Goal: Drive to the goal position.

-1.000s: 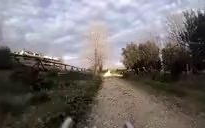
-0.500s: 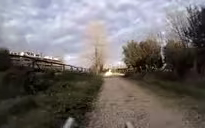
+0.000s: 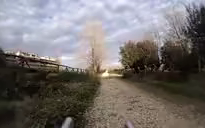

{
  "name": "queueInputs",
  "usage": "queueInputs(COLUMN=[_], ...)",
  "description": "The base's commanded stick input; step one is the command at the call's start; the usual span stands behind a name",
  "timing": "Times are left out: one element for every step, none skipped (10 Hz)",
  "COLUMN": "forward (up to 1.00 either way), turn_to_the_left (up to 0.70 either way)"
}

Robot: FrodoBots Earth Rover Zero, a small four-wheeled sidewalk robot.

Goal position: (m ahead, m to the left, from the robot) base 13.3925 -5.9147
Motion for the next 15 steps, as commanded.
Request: queueInputs(forward=[0.70,0.70,0.70,0.70,0.70,0.70,0.70,0.70,0.70,0.70,0.70,0.70,0.70,0.70,0.70], turn_to_the_left=[0.00,0.00,0.00,0.00,0.00,0.00,0.00,0.00,0.00,0.00,0.00,-0.14,-0.35,-0.31,-0.15])
